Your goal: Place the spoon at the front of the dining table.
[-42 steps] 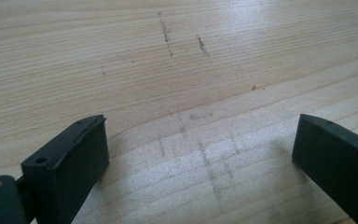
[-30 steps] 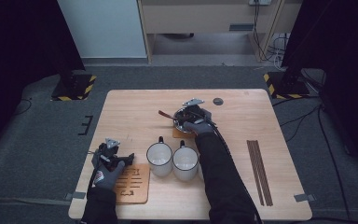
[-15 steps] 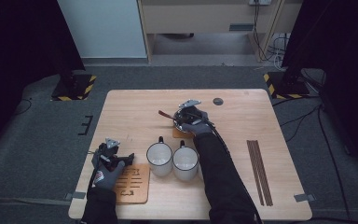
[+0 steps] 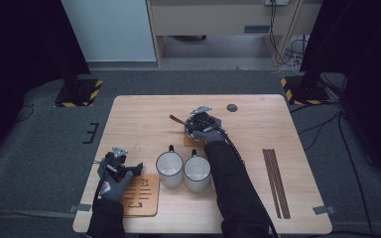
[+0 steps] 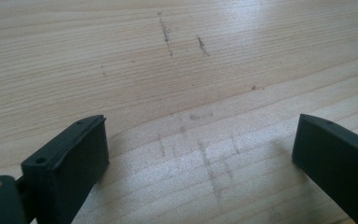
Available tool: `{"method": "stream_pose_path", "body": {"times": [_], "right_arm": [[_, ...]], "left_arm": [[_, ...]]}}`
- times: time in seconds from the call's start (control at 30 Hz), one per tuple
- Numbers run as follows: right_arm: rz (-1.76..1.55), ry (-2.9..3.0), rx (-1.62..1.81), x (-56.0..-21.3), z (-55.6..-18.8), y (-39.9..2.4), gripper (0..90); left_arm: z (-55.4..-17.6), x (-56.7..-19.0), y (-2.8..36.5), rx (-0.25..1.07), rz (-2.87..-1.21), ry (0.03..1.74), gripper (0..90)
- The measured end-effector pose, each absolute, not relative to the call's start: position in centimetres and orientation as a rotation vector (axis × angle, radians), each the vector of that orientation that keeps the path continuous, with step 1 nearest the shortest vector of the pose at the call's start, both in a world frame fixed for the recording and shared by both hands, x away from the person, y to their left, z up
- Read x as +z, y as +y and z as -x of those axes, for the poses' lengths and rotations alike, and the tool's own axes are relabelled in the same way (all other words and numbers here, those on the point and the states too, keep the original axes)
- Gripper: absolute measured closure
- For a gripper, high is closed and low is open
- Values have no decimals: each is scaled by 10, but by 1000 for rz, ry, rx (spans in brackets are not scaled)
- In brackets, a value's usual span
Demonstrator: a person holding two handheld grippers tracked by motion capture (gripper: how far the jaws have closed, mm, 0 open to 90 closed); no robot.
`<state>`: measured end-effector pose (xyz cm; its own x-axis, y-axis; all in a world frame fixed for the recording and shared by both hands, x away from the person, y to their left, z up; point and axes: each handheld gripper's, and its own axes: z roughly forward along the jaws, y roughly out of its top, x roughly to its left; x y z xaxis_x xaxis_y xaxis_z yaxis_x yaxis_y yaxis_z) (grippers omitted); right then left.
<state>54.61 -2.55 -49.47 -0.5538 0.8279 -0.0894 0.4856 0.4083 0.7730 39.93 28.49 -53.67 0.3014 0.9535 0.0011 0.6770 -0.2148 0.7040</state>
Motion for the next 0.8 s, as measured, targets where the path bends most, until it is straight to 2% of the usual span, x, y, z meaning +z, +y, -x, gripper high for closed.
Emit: {"method": "stream_pose_path", "body": {"times": [0.2, 0.8], "right_arm": [[-1150, 2167, 973, -495, -548, -28, 472], [-1096, 2125, 1154, -473, -536, -32, 457]], "left_arm": [[-399, -537, 285, 596, -1974, 1446, 22], [-399, -537, 285, 596, -1974, 1445, 22]]}}
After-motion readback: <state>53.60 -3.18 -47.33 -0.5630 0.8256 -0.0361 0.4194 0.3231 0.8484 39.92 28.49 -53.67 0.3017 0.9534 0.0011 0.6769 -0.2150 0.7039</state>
